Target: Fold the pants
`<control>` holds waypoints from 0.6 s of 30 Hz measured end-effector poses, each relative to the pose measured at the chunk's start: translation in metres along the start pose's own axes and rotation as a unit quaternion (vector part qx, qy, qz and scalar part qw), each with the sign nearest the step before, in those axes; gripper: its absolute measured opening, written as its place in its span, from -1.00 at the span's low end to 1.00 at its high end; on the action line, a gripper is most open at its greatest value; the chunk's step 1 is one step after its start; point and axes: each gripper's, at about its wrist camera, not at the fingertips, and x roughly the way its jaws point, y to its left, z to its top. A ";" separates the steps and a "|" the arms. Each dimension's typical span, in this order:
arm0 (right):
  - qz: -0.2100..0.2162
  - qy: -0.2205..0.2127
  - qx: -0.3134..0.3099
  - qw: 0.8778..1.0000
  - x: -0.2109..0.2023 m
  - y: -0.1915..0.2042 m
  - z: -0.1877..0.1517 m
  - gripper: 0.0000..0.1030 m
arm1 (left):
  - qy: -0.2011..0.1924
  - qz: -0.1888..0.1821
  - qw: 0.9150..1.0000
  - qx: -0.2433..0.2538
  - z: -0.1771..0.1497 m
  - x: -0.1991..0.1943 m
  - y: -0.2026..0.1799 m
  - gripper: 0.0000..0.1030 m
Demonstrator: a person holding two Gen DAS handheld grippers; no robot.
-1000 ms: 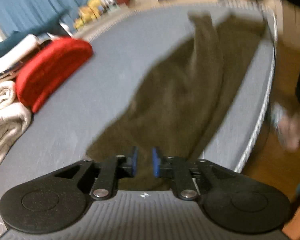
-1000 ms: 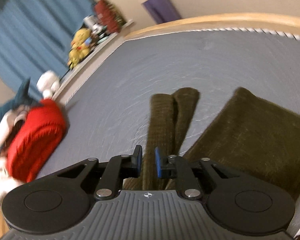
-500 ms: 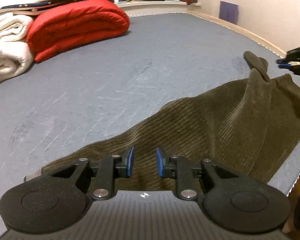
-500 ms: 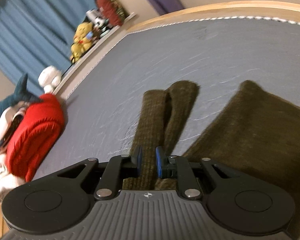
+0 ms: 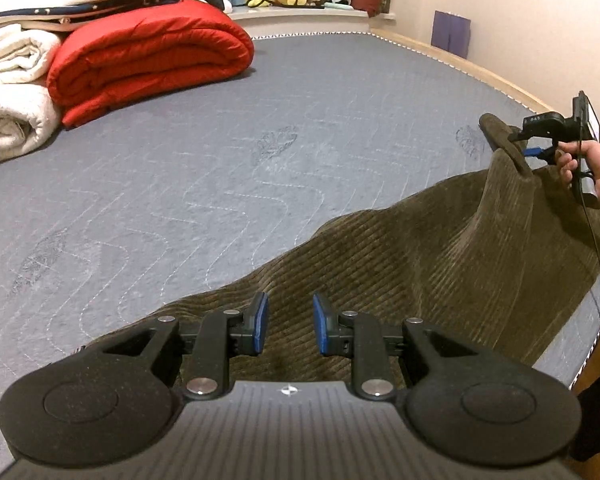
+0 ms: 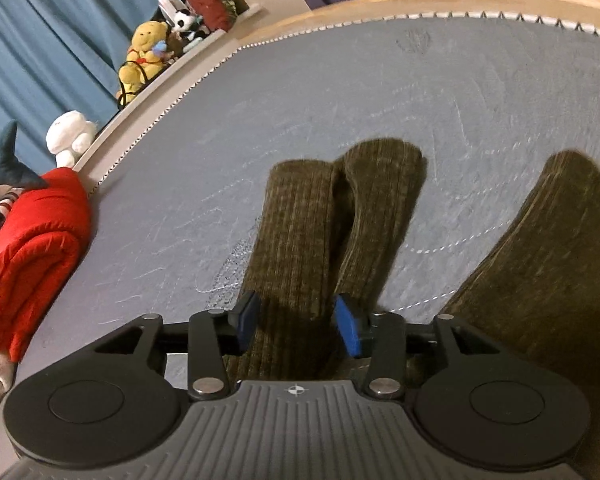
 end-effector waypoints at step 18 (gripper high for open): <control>-0.108 -0.121 -0.002 0.987 -0.226 -0.042 -0.020 -0.89 | -0.011 -0.057 0.996 0.067 -0.013 -0.012 -0.057 -0.48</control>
